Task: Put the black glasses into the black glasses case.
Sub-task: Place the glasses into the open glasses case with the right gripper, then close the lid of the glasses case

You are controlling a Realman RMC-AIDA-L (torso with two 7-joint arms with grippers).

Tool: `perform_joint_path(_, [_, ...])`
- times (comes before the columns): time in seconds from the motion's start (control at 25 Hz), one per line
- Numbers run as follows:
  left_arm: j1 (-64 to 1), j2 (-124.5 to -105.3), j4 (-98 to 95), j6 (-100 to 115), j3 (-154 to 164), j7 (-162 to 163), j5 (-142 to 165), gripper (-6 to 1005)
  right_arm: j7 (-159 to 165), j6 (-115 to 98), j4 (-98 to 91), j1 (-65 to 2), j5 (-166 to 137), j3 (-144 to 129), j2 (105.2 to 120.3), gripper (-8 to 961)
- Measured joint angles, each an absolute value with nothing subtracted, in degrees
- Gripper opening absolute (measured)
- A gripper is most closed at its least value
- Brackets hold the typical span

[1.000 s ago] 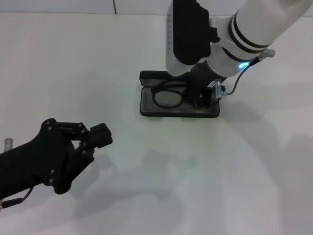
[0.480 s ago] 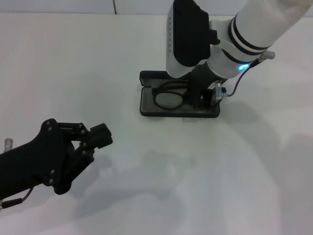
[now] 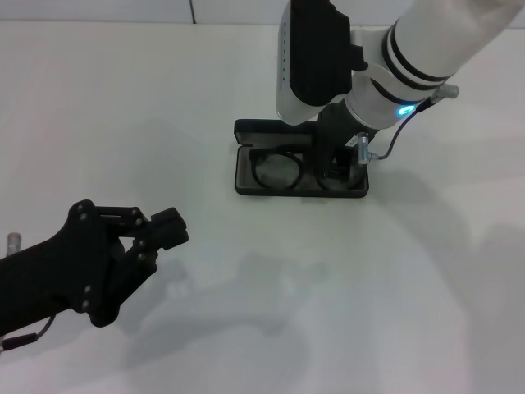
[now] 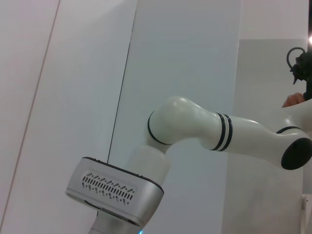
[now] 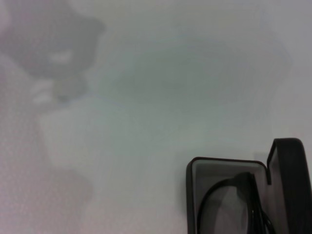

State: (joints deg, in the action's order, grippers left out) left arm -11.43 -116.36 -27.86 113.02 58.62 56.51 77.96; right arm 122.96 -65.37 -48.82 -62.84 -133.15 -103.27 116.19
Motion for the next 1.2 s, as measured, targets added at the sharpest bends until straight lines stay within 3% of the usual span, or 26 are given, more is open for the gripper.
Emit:
perform_joint_path(0.12, [-11.42, -116.37, -27.87, 113.03, 58.62, 56.52, 77.94, 63, 123.09, -65.36, -49.22, -62.69, -133.15, -103.27, 116.19, 125])
perform_joint_path(0.32, [-11.47, -116.33, -27.86, 113.16, 58.62, 56.52, 77.57, 64, 123.70, -66.78, -53.42, -60.76, -133.49, -103.15, 116.19, 152])
perform_joint_path(0.68, [-12.68, -116.04, -28.09, 113.30, 58.62, 56.95, 77.19, 67, 124.37, -71.47, -71.85, -49.05, -134.05, -97.77, 116.09, 152])
perform_joint_path(1.04, [-15.29, -115.56, -28.39, 113.06, 56.29, 59.41, 77.04, 70, 121.30, -73.93, -99.33, -22.33, -125.05, -88.30, 115.73, 153])
perform_joint_path(1.2, [-17.17, -114.99, -28.56, 112.16, 53.64, 61.20, 77.40, 72, 113.22, -75.51, -103.05, -9.92, -110.01, -81.28, 115.62, 153])
